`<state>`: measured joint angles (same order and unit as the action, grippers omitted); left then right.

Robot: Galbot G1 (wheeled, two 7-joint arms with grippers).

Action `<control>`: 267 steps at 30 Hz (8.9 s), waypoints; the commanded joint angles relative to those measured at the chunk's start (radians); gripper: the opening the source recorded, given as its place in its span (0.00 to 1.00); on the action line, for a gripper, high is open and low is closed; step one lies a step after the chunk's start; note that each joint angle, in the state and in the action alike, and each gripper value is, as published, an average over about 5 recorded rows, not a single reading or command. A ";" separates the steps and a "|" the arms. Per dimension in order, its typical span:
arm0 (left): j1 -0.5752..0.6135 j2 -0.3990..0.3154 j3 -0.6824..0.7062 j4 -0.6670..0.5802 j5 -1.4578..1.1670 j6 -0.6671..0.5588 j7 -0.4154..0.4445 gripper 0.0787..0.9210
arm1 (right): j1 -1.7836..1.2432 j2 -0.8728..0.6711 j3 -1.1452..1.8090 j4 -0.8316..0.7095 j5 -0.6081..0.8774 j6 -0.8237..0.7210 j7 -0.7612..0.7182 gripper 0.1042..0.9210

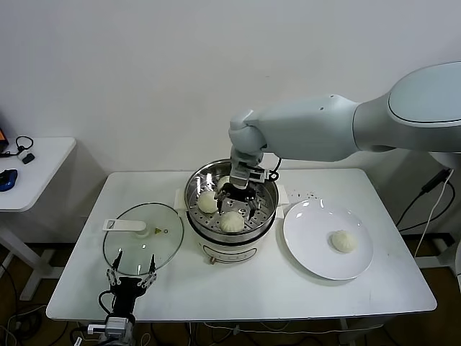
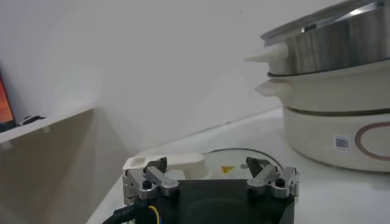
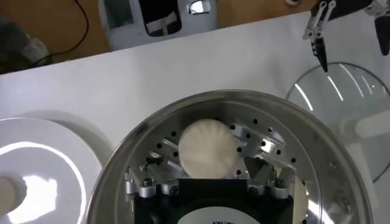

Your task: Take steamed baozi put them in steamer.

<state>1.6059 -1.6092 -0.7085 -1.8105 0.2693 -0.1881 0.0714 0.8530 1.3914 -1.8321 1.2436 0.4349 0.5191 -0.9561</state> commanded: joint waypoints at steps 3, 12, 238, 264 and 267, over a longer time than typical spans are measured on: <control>0.004 -0.049 0.001 -0.007 0.001 0.000 0.000 0.88 | 0.054 -0.023 -0.017 -0.002 0.040 -0.002 -0.059 0.88; 0.007 -0.049 0.002 -0.011 0.003 -0.002 0.000 0.88 | 0.127 -0.093 -0.061 0.034 0.092 -0.171 -0.087 0.88; 0.011 -0.049 -0.006 0.008 0.021 -0.019 -0.006 0.88 | -0.084 -0.089 -0.028 -0.079 0.397 -0.774 0.117 0.67; 0.021 -0.049 0.001 -0.007 0.030 -0.018 -0.007 0.88 | 0.086 -0.265 0.008 0.061 0.439 -0.835 0.225 0.88; 0.021 -0.049 -0.004 -0.010 0.028 -0.014 -0.006 0.88 | 0.106 -0.319 0.030 0.119 0.431 -0.866 0.298 0.88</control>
<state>1.6266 -1.6092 -0.7082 -1.8173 0.2986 -0.2063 0.0646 0.8909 1.1961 -1.8382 1.2540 0.8694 -0.2882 -0.7874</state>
